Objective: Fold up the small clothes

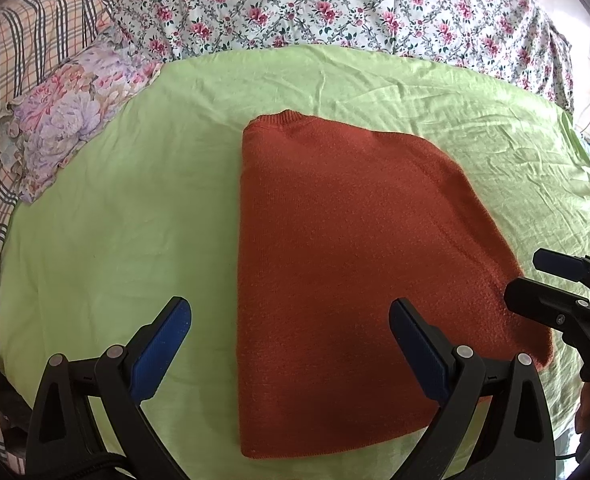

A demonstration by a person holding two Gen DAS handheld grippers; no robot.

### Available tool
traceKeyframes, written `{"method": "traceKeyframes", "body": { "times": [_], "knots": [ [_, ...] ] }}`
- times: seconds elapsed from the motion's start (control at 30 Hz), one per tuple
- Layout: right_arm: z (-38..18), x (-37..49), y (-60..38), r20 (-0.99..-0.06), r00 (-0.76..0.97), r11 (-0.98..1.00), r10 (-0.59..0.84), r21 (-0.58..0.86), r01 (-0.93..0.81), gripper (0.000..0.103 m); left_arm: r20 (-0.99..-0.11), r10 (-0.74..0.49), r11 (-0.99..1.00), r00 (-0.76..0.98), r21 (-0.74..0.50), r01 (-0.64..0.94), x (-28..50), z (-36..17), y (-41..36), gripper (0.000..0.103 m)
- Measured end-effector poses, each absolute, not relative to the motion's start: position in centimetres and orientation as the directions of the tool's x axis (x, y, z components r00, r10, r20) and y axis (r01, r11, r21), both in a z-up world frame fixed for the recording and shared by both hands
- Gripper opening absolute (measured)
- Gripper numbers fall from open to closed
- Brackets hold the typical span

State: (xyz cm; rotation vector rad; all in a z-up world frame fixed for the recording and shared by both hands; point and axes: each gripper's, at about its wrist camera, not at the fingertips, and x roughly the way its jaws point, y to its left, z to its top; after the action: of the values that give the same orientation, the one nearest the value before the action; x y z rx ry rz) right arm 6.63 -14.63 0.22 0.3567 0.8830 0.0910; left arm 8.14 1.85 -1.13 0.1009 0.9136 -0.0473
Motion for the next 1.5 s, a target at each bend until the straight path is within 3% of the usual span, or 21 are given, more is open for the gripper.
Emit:
{"method": "traceKeyframes", "body": {
  "times": [1.5],
  "knots": [
    [-1.2, 9.3, -15.5, -0.763, 0.606, 0.937, 0.226, 0.34, 0.078, 0.098, -0.803, -0.007, 0.993, 0.595, 0.064, 0.098, 10.3, -1.7, 2.2, 0.1]
  ]
}}
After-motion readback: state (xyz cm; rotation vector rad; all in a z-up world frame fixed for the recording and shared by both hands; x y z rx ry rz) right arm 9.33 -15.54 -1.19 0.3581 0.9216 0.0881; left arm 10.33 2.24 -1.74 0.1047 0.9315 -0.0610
